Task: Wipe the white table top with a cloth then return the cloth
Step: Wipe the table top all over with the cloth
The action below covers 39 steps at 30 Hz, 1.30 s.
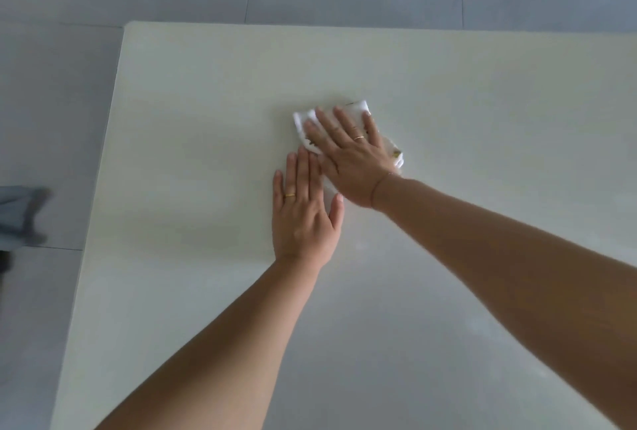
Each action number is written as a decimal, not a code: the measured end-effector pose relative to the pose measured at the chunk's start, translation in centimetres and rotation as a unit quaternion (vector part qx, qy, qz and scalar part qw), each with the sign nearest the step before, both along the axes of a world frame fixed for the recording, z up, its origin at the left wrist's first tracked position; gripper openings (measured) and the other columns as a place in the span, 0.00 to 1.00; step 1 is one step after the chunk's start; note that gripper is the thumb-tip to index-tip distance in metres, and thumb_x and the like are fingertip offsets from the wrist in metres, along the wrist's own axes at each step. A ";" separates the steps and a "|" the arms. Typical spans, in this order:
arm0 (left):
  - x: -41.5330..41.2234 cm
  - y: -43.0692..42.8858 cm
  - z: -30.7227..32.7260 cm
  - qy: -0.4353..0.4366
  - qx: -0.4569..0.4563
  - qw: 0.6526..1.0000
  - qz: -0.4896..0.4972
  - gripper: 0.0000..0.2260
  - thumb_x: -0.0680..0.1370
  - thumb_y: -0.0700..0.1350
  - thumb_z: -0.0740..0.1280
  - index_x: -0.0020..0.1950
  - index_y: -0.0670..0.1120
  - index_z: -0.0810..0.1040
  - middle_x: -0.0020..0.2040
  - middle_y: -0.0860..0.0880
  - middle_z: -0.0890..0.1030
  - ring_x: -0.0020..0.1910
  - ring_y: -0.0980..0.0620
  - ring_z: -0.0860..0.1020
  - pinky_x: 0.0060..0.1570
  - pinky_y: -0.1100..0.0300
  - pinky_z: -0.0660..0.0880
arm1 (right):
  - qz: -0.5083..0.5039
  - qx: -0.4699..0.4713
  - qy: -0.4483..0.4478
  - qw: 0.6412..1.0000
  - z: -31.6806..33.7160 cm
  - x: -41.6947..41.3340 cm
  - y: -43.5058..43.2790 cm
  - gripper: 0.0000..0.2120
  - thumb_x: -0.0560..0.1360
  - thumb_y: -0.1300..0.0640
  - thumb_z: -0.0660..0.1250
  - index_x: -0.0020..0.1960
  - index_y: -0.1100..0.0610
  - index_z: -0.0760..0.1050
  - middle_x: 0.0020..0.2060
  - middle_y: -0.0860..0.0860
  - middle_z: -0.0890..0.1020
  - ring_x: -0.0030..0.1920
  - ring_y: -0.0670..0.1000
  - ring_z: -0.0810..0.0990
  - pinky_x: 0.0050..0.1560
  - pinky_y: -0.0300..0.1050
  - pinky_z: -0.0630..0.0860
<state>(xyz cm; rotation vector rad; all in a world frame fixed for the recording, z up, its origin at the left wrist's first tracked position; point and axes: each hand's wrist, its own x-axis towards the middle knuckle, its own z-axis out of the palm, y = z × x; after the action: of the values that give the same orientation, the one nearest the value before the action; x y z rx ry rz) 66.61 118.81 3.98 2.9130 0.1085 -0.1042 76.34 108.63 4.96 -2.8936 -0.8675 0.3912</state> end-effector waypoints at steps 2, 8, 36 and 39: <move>0.0 0.0 0.0 -0.011 -0.007 1.000 0.003 0.30 0.78 0.55 0.52 0.76 0.38 0.58 0.77 0.41 0.58 0.77 0.43 0.55 0.75 0.48 0.49 | 0.046 -0.028 -0.029 0.998 -0.1 2.5 -2.6 0.25 0.81 0.47 0.43 0.77 0.46 0.41 0.77 0.46 0.47 0.77 0.51 0.45 0.73 0.58 0.39; 0.2 -0.2 -0.1 -0.009 -0.003 1.000 0.010 0.31 0.77 0.55 0.53 0.76 0.39 0.58 0.77 0.42 0.58 0.76 0.44 0.56 0.75 0.49 0.50 | -0.294 -0.025 0.013 0.956 0.5 7.0 -3.3 0.27 0.80 0.50 0.45 0.77 0.47 0.40 0.77 0.47 0.43 0.77 0.52 0.41 0.72 0.62 0.35; 0.2 -0.3 0.3 0.007 0.014 1.000 0.009 0.31 0.76 0.54 0.54 0.75 0.38 0.60 0.76 0.41 0.59 0.76 0.43 0.58 0.73 0.47 0.54 | -0.229 0.039 -0.003 0.973 -0.1 9.4 3.1 0.27 0.79 0.50 0.45 0.77 0.47 0.44 0.77 0.46 0.44 0.76 0.52 0.40 0.70 0.58 0.29; 0.4 -0.4 0.6 0.001 0.010 1.000 0.009 0.31 0.76 0.55 0.55 0.74 0.37 0.63 0.75 0.40 0.62 0.74 0.41 0.61 0.73 0.46 0.53 | -0.030 0.031 -0.012 0.999 -0.1 8.2 3.8 0.26 0.80 0.49 0.46 0.77 0.46 0.44 0.77 0.46 0.46 0.77 0.52 0.42 0.72 0.57 0.33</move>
<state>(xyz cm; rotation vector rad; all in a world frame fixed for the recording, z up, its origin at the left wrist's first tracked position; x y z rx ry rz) 66.97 118.37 4.55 2.9306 0.1372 -0.1045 84.55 112.47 4.83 -2.8655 -0.7786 0.3182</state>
